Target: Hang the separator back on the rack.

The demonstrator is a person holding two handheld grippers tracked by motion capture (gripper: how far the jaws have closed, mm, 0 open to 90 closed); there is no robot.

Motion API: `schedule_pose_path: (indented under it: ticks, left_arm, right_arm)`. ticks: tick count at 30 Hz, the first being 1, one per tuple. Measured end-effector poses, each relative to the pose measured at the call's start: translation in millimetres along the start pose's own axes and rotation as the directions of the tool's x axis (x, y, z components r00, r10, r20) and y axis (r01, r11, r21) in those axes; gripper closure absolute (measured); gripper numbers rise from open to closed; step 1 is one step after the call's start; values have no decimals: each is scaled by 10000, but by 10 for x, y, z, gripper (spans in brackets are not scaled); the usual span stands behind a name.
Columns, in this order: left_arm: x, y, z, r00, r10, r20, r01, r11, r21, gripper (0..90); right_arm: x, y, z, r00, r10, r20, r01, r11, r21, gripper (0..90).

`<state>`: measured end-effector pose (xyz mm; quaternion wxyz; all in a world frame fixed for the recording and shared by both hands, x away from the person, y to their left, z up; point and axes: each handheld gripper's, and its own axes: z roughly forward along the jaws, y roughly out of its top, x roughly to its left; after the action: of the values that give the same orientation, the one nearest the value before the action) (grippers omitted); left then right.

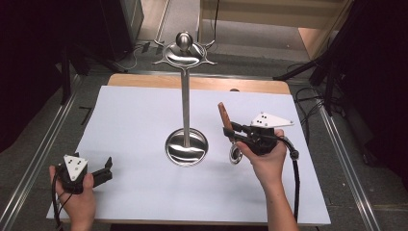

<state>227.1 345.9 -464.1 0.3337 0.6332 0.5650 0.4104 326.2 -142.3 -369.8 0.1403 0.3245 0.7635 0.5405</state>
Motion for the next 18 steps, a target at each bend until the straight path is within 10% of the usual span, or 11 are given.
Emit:
schedule_pose_path:
  ticks: [18]
  left_arm:
    - [13,0,-1,9999,-82,61,82,10000,-6,2]
  right_arm:
    - [77,48,-9,9999,126,-83,-140,9787,-2048,701]
